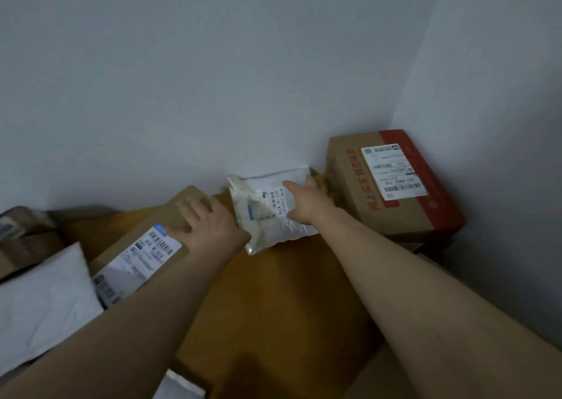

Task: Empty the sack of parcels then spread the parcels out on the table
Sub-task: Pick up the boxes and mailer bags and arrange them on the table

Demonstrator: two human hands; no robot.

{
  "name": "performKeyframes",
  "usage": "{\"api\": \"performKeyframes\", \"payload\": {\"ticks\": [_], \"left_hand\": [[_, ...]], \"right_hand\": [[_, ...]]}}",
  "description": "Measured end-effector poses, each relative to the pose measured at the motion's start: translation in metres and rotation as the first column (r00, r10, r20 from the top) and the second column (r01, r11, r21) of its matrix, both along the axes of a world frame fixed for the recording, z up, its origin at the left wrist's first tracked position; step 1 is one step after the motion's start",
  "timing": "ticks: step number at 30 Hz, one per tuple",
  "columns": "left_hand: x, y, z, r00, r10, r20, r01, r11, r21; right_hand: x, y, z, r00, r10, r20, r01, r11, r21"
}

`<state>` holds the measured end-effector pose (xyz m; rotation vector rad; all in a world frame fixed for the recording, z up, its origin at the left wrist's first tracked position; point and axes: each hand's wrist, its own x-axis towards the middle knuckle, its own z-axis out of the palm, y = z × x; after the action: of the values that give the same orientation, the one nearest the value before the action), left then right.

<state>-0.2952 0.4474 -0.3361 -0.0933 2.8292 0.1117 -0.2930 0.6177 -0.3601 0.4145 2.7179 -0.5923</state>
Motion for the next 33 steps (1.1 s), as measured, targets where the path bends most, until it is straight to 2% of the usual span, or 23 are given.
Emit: {"api": "performKeyframes", "payload": {"ticks": [3, 8, 12, 16, 19, 22, 25, 27, 28, 30, 31, 33], "left_hand": [[-0.009, -0.028, -0.006, 0.981, 0.159, 0.108, -0.158, 0.987, -0.017], [-0.014, -0.044, -0.017, 0.986, 0.113, 0.126, -0.106, 0.992, -0.066], [-0.013, -0.046, -0.019, 0.99, 0.093, 0.104, -0.082, 0.991, -0.106], [-0.008, -0.049, -0.016, 0.994, 0.034, 0.104, -0.024, 0.995, -0.092], [0.005, -0.041, -0.012, 0.988, -0.086, 0.125, 0.094, 0.994, -0.053], [0.02, -0.022, -0.011, 0.947, -0.292, 0.132, 0.293, 0.956, 0.013], [0.036, -0.01, -0.008, 0.832, -0.54, 0.127, 0.533, 0.842, 0.084], [0.044, -0.009, -0.002, 0.724, -0.678, 0.127, 0.667, 0.735, 0.121], [0.048, -0.011, 0.002, 0.684, -0.719, 0.124, 0.707, 0.695, 0.13], [0.056, -0.018, 0.005, 0.669, -0.739, 0.083, 0.731, 0.674, 0.103], [0.06, -0.023, 0.004, 0.698, -0.714, 0.057, 0.711, 0.7, 0.065], [0.064, -0.036, 0.001, 0.801, -0.597, 0.043, 0.597, 0.802, -0.01]], "right_hand": [[-0.008, -0.002, -0.019, 0.996, -0.085, 0.023, 0.086, 0.996, -0.027], [-0.008, -0.006, -0.054, 0.984, -0.17, 0.058, 0.172, 0.984, -0.046], [0.002, -0.013, -0.044, 0.994, -0.062, -0.091, 0.068, 0.995, 0.067], [0.011, -0.02, 0.005, 0.951, -0.036, -0.306, 0.048, 0.998, 0.032], [0.025, -0.012, 0.041, 0.881, -0.001, -0.472, 0.052, 0.994, 0.096], [0.048, 0.013, 0.07, 0.765, -0.164, -0.623, 0.251, 0.966, 0.054], [0.072, 0.04, 0.087, 0.626, -0.394, -0.673, 0.467, 0.88, -0.082], [0.085, 0.055, 0.091, 0.528, -0.54, -0.655, 0.582, 0.792, -0.185], [0.089, 0.059, 0.091, 0.513, -0.592, -0.622, 0.63, 0.752, -0.195], [0.093, 0.06, 0.088, 0.574, -0.633, -0.52, 0.711, 0.7, -0.069], [0.094, 0.055, 0.084, 0.621, -0.607, -0.496, 0.709, 0.704, 0.026], [0.088, 0.035, 0.079, 0.711, -0.386, -0.587, 0.575, 0.8, 0.17]]}}
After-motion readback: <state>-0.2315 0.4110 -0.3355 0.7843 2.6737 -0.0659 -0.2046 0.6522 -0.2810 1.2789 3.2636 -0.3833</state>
